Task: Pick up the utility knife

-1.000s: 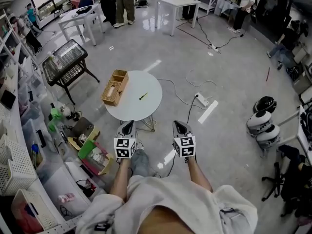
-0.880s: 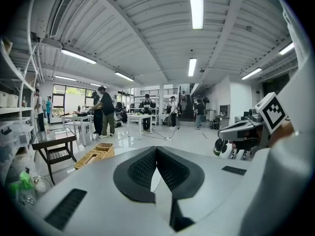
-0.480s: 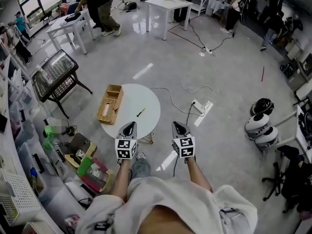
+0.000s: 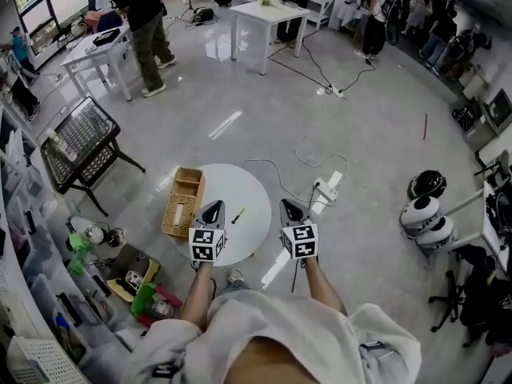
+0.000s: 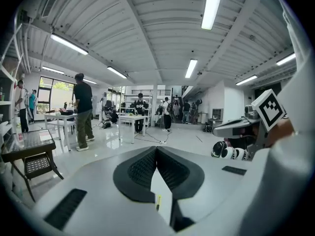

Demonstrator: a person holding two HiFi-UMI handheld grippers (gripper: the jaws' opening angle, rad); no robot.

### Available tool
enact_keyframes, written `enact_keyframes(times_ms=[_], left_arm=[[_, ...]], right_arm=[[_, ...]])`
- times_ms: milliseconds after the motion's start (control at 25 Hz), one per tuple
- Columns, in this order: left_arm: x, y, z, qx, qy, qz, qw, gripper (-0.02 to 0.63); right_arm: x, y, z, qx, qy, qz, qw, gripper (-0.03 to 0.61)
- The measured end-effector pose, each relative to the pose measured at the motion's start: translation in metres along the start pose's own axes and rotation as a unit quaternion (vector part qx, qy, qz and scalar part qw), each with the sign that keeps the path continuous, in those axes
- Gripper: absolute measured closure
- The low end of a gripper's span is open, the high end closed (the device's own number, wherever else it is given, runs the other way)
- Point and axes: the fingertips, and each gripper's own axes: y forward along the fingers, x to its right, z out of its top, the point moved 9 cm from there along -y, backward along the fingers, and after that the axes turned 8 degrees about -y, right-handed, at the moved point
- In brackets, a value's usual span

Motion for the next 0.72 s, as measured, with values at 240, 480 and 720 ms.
enact_keyframes(times_ms=[240, 480, 720], left_arm=[[-0.044, 0.024, 0.012, 0.001, -0.006, -0.008, 0.9999, 0.592], [-0.076, 0.042, 0.018, -0.005, -0.006, -0.015, 0.9999, 0.592], [-0.088, 0.056, 0.018, -0.012, -0.007, -0.021, 0.9997, 0.592]], right_arm=[[-0.008, 0.048, 0.023, -0.001, -0.007, -0.005, 1.000, 0.546], [-0.014, 0.079, 0.032, -0.008, -0.006, -0.012, 1.000, 0.546], [-0.015, 0.086, 0.024, -0.022, 0.001, -0.017, 1.000, 0.546]])
